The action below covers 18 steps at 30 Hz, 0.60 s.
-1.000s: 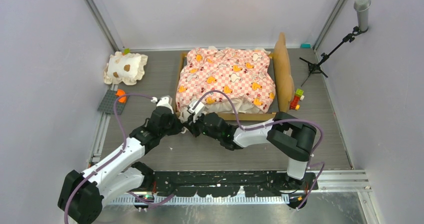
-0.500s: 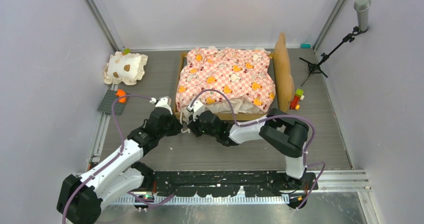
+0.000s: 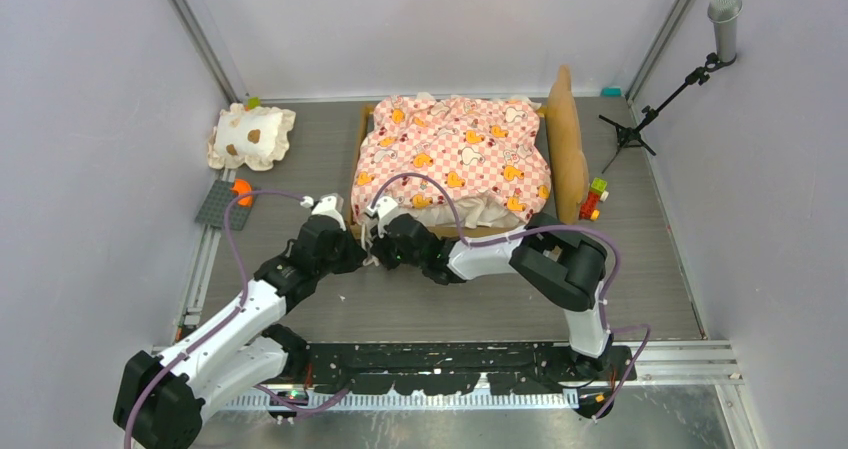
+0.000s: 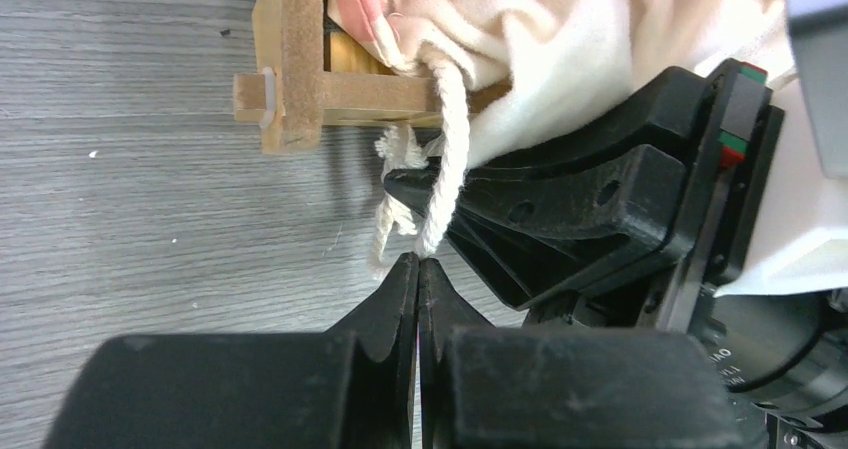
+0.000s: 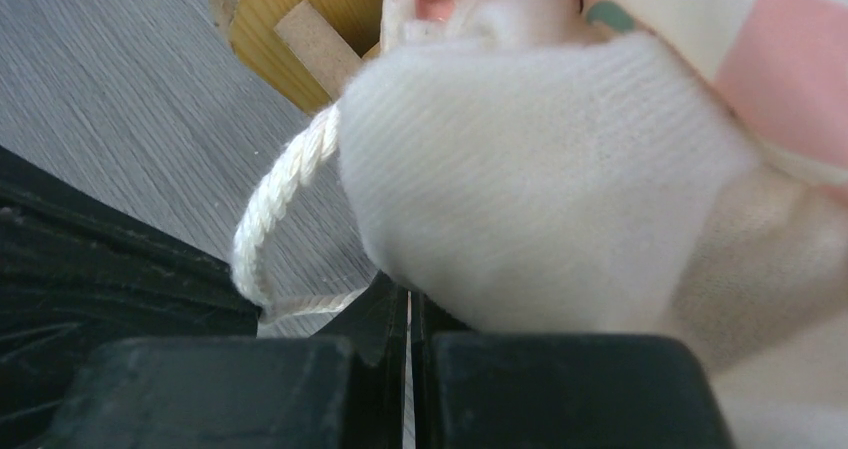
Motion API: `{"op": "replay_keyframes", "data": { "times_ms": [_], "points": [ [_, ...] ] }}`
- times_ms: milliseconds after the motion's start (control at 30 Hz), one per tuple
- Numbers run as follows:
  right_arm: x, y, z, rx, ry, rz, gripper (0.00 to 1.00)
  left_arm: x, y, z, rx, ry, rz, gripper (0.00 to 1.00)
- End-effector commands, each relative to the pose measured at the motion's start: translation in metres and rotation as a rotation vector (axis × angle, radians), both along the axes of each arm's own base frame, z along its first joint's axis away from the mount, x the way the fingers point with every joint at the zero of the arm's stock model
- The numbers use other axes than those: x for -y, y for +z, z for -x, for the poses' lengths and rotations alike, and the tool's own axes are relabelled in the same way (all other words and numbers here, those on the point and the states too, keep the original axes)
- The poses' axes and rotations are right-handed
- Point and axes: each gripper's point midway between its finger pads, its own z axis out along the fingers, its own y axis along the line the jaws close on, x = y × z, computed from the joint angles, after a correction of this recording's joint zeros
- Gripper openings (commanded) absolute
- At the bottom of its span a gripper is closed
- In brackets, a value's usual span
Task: Set up the pet bed
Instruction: Tie the ropes to the bed frame.
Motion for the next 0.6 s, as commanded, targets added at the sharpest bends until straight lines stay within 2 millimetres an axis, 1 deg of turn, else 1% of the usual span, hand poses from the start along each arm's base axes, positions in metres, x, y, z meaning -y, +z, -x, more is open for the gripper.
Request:
{"op": "replay_keyframes", "data": {
  "times_ms": [0, 333, 400, 567],
  "points": [
    [-0.010, 0.009, -0.004, -0.002, 0.019, -0.027, 0.01, 0.007, 0.008, -0.003, 0.028, -0.033, 0.028, 0.00],
    [-0.020, 0.023, -0.002, 0.035, 0.068, -0.096, 0.01, 0.009, 0.007, -0.002, 0.022, -0.048, 0.029, 0.00],
    [-0.023, 0.026, 0.003, 0.035, 0.098, -0.120, 0.01, 0.008, 0.007, -0.002, 0.024, -0.044, 0.028, 0.00],
    [-0.023, 0.032, 0.005, 0.073, 0.115, -0.164, 0.01, 0.005, 0.008, -0.001, 0.025, -0.035, 0.019, 0.00]
  ]
}}
